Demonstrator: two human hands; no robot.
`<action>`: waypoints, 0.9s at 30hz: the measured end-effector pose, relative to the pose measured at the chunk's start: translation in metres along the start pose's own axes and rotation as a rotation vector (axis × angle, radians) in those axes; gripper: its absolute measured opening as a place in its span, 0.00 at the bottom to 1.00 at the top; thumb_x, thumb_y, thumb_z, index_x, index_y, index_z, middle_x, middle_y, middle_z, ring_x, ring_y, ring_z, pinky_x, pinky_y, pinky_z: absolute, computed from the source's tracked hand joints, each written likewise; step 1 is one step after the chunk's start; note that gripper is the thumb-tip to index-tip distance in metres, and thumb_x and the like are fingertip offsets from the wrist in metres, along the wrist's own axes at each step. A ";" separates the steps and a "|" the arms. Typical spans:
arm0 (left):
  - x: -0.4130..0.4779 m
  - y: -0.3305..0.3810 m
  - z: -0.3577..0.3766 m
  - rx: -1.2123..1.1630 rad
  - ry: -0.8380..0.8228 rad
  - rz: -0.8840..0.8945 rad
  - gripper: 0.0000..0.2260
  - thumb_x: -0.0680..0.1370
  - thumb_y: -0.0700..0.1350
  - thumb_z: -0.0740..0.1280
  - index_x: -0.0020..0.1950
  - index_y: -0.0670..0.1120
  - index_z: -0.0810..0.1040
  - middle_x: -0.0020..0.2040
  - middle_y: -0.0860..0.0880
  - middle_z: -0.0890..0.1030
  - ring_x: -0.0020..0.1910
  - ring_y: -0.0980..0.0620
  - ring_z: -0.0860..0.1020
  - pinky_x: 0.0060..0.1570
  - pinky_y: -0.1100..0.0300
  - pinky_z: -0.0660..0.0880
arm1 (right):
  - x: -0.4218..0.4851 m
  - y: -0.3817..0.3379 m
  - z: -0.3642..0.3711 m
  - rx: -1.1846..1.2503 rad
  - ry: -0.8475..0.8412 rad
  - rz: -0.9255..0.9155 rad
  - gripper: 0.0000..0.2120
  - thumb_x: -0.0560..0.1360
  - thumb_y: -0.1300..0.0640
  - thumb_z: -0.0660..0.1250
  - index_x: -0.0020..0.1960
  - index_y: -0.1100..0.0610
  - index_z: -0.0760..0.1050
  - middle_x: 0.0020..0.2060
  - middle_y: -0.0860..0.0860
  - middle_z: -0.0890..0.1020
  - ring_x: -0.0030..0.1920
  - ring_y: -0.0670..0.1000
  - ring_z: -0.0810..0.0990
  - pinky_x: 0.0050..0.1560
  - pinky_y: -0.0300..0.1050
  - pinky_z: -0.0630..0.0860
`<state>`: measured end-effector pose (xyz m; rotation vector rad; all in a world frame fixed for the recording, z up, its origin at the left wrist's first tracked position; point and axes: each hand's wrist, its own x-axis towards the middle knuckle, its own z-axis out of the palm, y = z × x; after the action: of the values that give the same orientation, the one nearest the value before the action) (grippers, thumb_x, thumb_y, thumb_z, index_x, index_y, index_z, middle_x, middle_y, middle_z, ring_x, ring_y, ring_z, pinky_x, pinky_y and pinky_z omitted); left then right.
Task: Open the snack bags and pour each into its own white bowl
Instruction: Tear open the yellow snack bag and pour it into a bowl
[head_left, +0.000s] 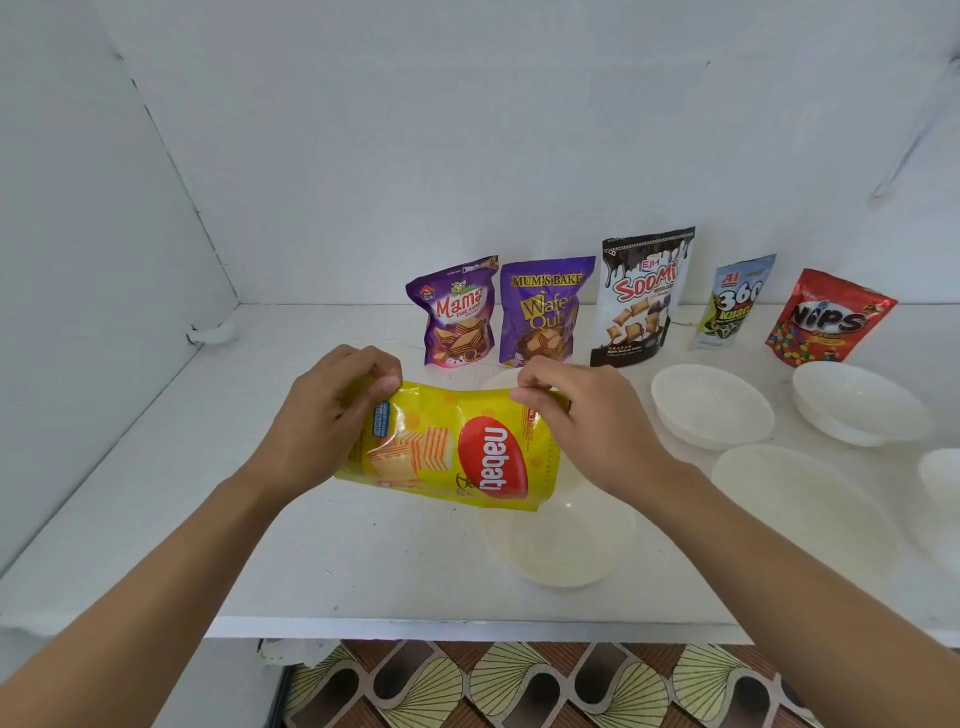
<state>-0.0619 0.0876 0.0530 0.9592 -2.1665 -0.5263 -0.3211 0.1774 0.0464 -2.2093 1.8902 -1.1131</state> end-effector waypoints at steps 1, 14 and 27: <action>0.000 0.000 0.000 -0.016 0.002 -0.004 0.09 0.82 0.44 0.64 0.46 0.58 0.76 0.47 0.56 0.78 0.49 0.58 0.76 0.44 0.72 0.69 | -0.001 0.001 0.000 -0.009 0.006 0.000 0.10 0.81 0.46 0.62 0.47 0.50 0.75 0.35 0.43 0.79 0.35 0.41 0.76 0.32 0.33 0.63; -0.005 -0.004 -0.002 -0.344 -0.145 -0.175 0.09 0.74 0.43 0.73 0.53 0.44 0.84 0.51 0.50 0.85 0.52 0.51 0.84 0.49 0.64 0.81 | -0.027 0.024 0.013 0.098 0.112 0.116 0.11 0.82 0.47 0.58 0.46 0.50 0.75 0.33 0.44 0.77 0.35 0.44 0.75 0.38 0.44 0.67; 0.007 0.023 0.008 -0.366 -0.075 -0.100 0.04 0.79 0.43 0.68 0.47 0.43 0.80 0.43 0.54 0.82 0.45 0.54 0.82 0.41 0.67 0.77 | -0.041 0.023 0.007 -0.134 -0.051 0.199 0.13 0.83 0.41 0.53 0.63 0.42 0.69 0.50 0.43 0.80 0.49 0.47 0.76 0.55 0.52 0.68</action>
<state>-0.0825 0.0972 0.0643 0.8568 -1.9979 -0.9825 -0.3373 0.2040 0.0102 -2.0322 2.1634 -0.9165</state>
